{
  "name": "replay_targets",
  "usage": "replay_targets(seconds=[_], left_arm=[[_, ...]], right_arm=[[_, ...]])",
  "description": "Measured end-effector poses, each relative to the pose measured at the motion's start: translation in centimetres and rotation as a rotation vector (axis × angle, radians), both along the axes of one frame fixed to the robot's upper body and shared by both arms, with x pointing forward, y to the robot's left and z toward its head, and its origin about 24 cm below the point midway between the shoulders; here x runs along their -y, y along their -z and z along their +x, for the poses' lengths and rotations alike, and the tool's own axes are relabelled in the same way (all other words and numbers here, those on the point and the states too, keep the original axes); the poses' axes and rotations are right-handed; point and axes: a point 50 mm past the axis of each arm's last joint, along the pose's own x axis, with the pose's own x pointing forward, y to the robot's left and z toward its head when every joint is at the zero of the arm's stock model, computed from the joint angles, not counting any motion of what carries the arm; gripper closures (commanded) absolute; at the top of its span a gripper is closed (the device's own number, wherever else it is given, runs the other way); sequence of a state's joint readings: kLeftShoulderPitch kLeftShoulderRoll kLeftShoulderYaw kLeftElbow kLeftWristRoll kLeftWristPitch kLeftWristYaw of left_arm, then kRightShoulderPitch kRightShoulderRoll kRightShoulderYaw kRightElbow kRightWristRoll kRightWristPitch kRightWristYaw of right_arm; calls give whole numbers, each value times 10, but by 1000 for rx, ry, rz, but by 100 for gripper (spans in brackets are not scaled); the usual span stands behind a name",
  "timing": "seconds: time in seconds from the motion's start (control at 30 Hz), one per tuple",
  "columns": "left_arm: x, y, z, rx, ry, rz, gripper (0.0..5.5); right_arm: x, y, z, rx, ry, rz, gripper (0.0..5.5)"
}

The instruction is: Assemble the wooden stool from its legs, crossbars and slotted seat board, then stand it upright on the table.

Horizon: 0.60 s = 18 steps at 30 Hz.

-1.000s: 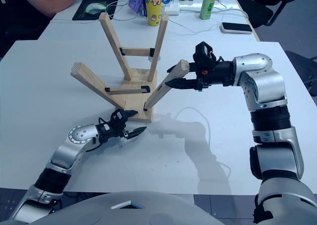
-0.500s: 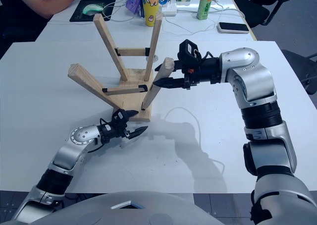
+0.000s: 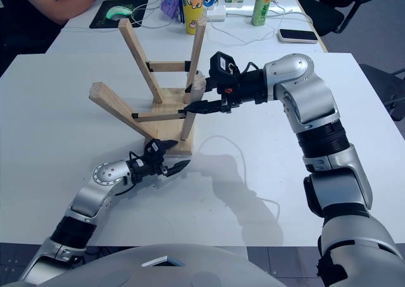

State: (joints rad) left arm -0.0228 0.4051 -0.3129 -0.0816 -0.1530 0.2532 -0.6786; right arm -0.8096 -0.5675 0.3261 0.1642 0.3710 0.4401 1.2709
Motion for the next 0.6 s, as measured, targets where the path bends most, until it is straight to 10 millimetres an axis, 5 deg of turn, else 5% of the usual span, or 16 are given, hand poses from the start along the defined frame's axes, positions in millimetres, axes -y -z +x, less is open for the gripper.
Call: replay_targets(seconds=[0.33, 0.6], left_arm=[[2, 0, 1, 2, -9, -6, 155], [-3, 1, 7, 8, -39, 5, 155]], right_arm=[[-3, 2, -2, 20, -31, -7, 345], [-9, 21, 5, -39, 54, 147, 345]])
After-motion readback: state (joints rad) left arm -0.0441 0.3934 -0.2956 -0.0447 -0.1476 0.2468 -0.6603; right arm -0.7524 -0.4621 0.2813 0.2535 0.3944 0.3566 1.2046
